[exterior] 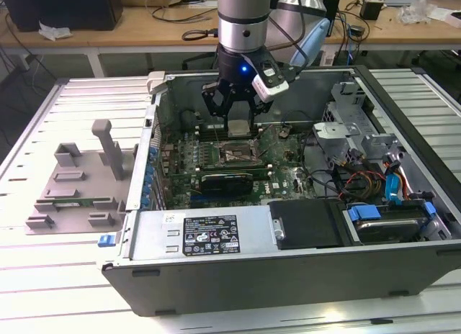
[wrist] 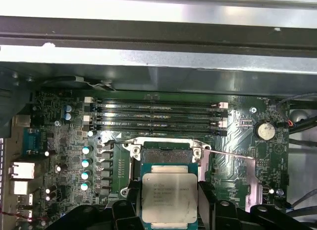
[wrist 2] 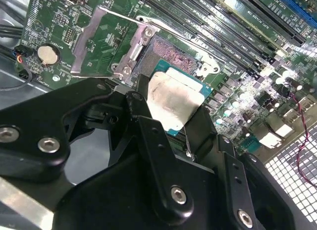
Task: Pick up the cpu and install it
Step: 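Pick up the cpu and move it towards the insertion slot, then place the cpu into insertion slot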
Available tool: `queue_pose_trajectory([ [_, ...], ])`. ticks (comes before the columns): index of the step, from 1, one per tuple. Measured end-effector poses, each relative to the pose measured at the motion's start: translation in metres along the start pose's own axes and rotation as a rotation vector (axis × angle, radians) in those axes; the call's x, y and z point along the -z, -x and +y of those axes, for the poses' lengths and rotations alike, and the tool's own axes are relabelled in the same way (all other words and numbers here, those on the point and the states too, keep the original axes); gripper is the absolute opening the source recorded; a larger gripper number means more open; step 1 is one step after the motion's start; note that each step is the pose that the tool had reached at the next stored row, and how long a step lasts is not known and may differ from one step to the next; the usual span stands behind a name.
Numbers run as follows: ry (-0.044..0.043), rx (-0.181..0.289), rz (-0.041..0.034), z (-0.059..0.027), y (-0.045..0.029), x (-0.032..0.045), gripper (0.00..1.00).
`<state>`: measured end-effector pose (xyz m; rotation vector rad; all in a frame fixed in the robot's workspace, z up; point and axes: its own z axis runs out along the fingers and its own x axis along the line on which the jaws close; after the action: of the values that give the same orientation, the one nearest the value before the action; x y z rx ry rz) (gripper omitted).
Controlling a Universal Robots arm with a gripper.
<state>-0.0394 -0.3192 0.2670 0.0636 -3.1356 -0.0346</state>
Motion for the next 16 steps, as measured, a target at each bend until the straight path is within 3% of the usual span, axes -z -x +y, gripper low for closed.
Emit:
queue_pose_trajectory([
  [13,0.0,0.0,0.0,0.0002,-0.0002,-0.0003,0.55],
  [16,0.0002,-0.062,-0.0013,0.0002,-0.0002,-0.0004,0.55],
])
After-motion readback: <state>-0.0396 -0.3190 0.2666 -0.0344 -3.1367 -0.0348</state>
